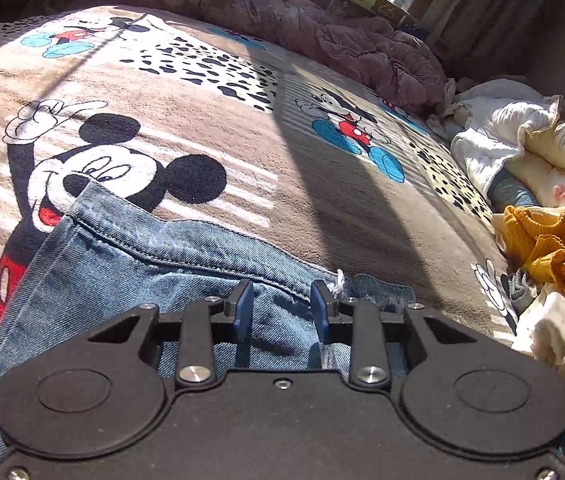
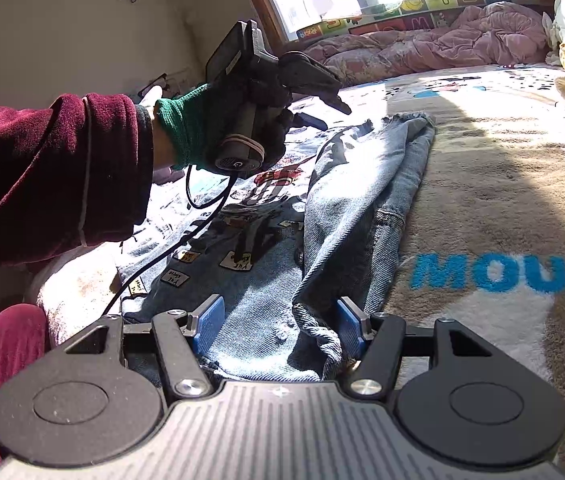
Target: Fold clothes
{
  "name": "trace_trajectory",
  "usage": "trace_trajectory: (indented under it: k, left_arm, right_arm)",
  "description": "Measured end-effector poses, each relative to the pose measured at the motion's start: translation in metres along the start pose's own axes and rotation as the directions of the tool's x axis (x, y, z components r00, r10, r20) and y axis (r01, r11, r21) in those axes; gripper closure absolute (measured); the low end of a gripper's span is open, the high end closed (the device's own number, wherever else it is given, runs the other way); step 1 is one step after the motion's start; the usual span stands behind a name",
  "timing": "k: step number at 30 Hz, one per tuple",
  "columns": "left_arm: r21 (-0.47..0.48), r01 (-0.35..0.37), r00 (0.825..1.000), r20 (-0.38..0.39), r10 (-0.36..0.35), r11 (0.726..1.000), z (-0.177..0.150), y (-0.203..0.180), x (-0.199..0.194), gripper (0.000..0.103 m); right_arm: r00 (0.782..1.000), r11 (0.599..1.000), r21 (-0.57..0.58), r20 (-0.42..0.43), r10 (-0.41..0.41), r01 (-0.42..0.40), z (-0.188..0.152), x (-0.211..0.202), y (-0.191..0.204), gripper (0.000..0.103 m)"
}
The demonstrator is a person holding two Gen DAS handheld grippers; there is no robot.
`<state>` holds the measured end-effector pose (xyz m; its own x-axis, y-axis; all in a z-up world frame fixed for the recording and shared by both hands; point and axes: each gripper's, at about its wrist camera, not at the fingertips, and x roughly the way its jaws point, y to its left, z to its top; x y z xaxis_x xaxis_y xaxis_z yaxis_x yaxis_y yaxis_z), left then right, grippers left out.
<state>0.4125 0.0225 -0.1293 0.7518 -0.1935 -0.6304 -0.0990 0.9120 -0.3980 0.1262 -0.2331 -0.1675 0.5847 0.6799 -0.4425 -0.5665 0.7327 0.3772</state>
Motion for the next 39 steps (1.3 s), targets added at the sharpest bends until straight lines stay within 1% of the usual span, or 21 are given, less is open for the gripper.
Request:
trace_trajectory:
  k: [1,2,3,4,6,7,13,15,17,19,22,23,25,28,30,32,34,36,37,39]
  left_arm:
    - [0.018,0.000,1.000,-0.016,0.000,1.000,-0.003,-0.003,0.003,0.080]
    - [0.056,0.002,1.000,-0.030,-0.001,0.998,-0.007,-0.009,0.005,0.083]
    - [0.110,0.019,0.999,-0.038,-0.014,0.994,-0.012,-0.018,0.004,0.083]
    - [0.184,0.055,0.998,-0.040,-0.048,0.981,-0.019,-0.030,0.000,0.083]
    - [0.293,0.103,0.995,-0.034,-0.098,0.950,-0.028,-0.049,-0.008,0.085]
    - [0.330,0.117,0.993,-0.030,-0.114,0.937,-0.031,-0.055,-0.012,0.085]
    - [0.219,0.028,0.999,0.034,-0.036,0.975,-0.014,-0.031,-0.013,0.086]
    - [0.150,0.050,0.998,0.016,-0.053,0.987,-0.008,-0.020,-0.009,0.086]
    - [0.054,0.071,0.997,0.000,-0.071,0.996,-0.005,-0.009,-0.005,0.086]
    - [-0.002,0.110,0.994,-0.008,-0.110,0.994,-0.005,-0.004,-0.002,0.086]
    - [-0.084,0.169,0.985,-0.015,-0.170,0.982,-0.006,0.002,0.002,0.086]
    - [-0.095,0.188,0.982,-0.013,-0.190,0.978,-0.007,0.002,0.002,0.086]
    - [-0.088,0.183,0.982,-0.019,-0.185,0.979,-0.007,0.000,0.004,0.086]
    - [-0.102,0.199,0.979,-0.024,-0.202,0.975,-0.007,0.001,0.007,0.086]
    - [-0.068,0.177,0.983,-0.039,-0.180,0.982,-0.008,-0.004,0.011,0.086]
    - [-0.060,0.167,0.984,-0.054,-0.171,0.984,-0.010,-0.005,0.016,0.086]
    - [-0.070,0.159,0.984,-0.070,-0.164,0.985,-0.012,-0.003,0.022,0.088]
    - [-0.077,0.139,0.986,-0.083,-0.145,0.987,-0.014,-0.002,0.027,0.092]
    - [-0.082,0.130,0.987,-0.086,-0.137,0.988,-0.015,-0.002,0.029,0.092]
    - [-0.108,0.134,0.987,-0.077,-0.143,0.985,-0.015,0.001,0.028,0.093]
  right_arm:
    - [1.000,1.000,-0.002,0.000,-0.001,0.001,0.000,0.000,0.000,0.042]
    - [1.000,1.000,-0.003,-0.001,-0.002,0.002,0.000,0.000,0.000,0.042]
    - [1.000,1.000,-0.002,-0.001,-0.002,0.002,0.000,0.000,0.000,0.042]
    - [1.000,1.000,-0.002,-0.002,-0.002,0.002,0.001,0.000,0.000,0.042]
    - [1.000,1.000,-0.003,-0.002,-0.003,0.003,0.001,0.001,0.000,0.042]
    - [1.000,1.000,-0.003,-0.002,-0.003,0.003,0.001,0.001,0.000,0.042]
    - [1.000,1.000,-0.003,-0.001,-0.002,0.002,0.001,0.002,0.000,0.042]
    - [1.000,1.000,-0.002,-0.001,-0.002,0.002,0.000,0.001,-0.001,0.042]
    - [1.000,1.000,-0.005,-0.001,-0.002,0.002,0.000,0.001,0.000,0.042]
    - [1.000,1.000,-0.005,-0.001,-0.002,0.002,0.000,0.002,0.000,0.042]
    - [1.000,1.000,-0.005,0.000,-0.001,0.001,0.000,0.002,-0.001,0.042]
    - [1.000,1.000,-0.004,0.000,-0.001,0.001,0.000,0.002,-0.001,0.042]
    - [1.000,1.000,-0.003,0.001,0.000,0.000,0.000,0.002,-0.001,0.041]
    - [1.000,1.000,-0.005,0.000,0.001,-0.001,0.000,0.002,-0.001,0.040]
    - [1.000,1.000,-0.006,0.000,0.002,-0.002,0.000,0.002,0.000,0.039]
    - [1.000,1.000,-0.007,0.000,0.003,-0.003,0.000,0.002,0.001,0.039]
    - [1.000,1.000,-0.007,0.000,0.002,-0.002,0.000,0.002,0.002,0.039]
    - [1.000,1.000,-0.006,0.000,0.003,-0.003,0.000,0.002,0.001,0.039]
    - [1.000,1.000,-0.006,0.000,0.003,-0.003,0.000,0.002,0.001,0.039]
    - [1.000,1.000,-0.006,-0.001,0.004,-0.004,0.000,0.002,0.001,0.039]
